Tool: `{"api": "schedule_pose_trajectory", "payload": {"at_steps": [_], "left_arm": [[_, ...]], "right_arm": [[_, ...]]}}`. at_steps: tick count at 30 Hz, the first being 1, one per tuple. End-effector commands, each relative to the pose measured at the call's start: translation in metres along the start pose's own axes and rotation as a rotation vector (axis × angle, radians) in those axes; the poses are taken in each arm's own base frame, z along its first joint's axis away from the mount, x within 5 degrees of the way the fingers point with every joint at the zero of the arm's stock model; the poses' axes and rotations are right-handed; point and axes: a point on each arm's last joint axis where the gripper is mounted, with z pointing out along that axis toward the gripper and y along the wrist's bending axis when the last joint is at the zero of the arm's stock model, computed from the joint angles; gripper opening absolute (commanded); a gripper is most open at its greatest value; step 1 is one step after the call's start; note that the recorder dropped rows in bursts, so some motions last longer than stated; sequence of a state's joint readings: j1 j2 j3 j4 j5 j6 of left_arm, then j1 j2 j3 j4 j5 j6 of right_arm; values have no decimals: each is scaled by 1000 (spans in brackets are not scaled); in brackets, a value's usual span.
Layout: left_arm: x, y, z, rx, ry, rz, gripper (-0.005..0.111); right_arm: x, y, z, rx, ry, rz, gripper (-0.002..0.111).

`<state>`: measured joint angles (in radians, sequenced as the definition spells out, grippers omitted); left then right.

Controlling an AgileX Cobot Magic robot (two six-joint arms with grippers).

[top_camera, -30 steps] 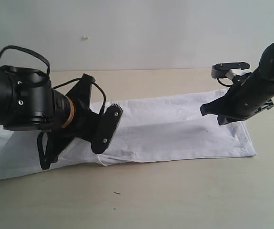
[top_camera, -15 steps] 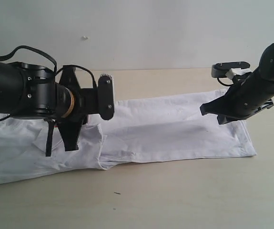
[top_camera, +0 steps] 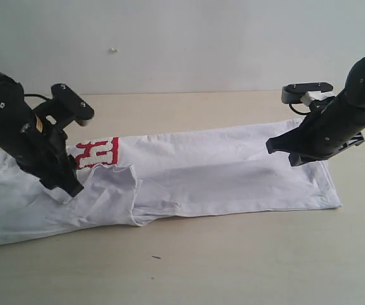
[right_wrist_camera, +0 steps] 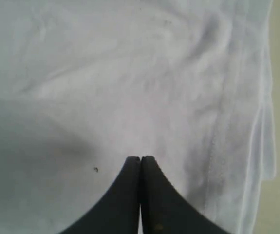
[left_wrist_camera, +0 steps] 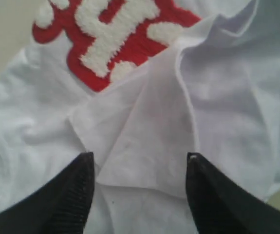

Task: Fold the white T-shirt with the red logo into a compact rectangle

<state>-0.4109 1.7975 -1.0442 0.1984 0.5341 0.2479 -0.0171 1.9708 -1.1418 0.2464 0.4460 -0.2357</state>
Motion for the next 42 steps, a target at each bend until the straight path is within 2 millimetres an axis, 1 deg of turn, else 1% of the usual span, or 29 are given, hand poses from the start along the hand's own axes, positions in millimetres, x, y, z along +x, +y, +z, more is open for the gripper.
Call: {"api": "schedule_pose_trajectory", "payload": {"at_steps": [1,3,4,6,8,9,10,11,12,13,15,17,22,24,26,27,29,31,34,37,38,39,41,42], "left_arm": [[-4,-6,11,43,11,-14,57],[-8,-9,15,54,7,-7,53],[-10,-9,15,56,6,-5,53],[-9,-10,25,59,21,5,53],[-7,-8,34,35,49,45,47],[-9,-6,37,16,49,36,35],[-9,-6,38,11,50,38,30],[-12,-4,38,-2,40,56,15],[-13,-3,37,-8,36,62,8],[-19,1,34,-20,16,65,0],[-27,5,30,-35,-10,68,2],[-32,9,27,-61,-26,100,7],[-34,18,29,-147,5,233,26],[-35,20,29,-169,1,227,37],[-38,22,27,-190,-29,188,45],[-40,23,26,-201,-44,173,48],[-45,26,20,-221,-65,156,50],[-49,30,12,-251,-91,114,49],[-54,40,-8,-317,-150,-15,46],[-55,40,-27,-297,-201,-113,39],[-55,37,-32,-261,-206,-126,33],[-54,31,-35,-204,-205,-127,24],[-53,18,-38,-50,-190,-94,1],[-52,7,-39,64,-172,-53,0]], "right_arm": [[-2,-1,-4,-1,-10,4,0],[-2,-1,-4,-1,-10,4,0],[-2,-1,-4,-1,-10,2,0],[-2,-2,-4,-1,-12,-3,0],[-2,-1,-4,-4,-13,-11,0],[-2,-1,-4,-4,-13,-11,0],[-2,-1,-4,-4,-13,-11,0],[-2,-1,-4,-4,-13,-12,0],[-2,-1,-4,-4,-13,-12,0],[-2,-1,-4,-4,-13,-12,0],[-2,-1,-4,-4,-13,-12,0],[-2,-1,-4,-4,-13,-12,0],[-2,-1,-4,-2,-19,-14,0],[-3,-2,-4,-1,-25,-14,0],[-4,-2,-4,1,-31,-14,0],[-4,-2,-4,1,-31,-14,0],[-4,-2,-4,1,-32,-14,0],[-4,-2,-4,1,-32,-14,0],[-4,-2,-4,2,-35,-14,0],[-4,-2,-4,2,-37,-14,0],[-4,-2,-4,3,-39,-14,0],[-4,-2,-4,3,-39,-14,0],[-4,-2,-4,3,-39,-14,0],[-4,-2,-4,3,-39,-14,0]]}}
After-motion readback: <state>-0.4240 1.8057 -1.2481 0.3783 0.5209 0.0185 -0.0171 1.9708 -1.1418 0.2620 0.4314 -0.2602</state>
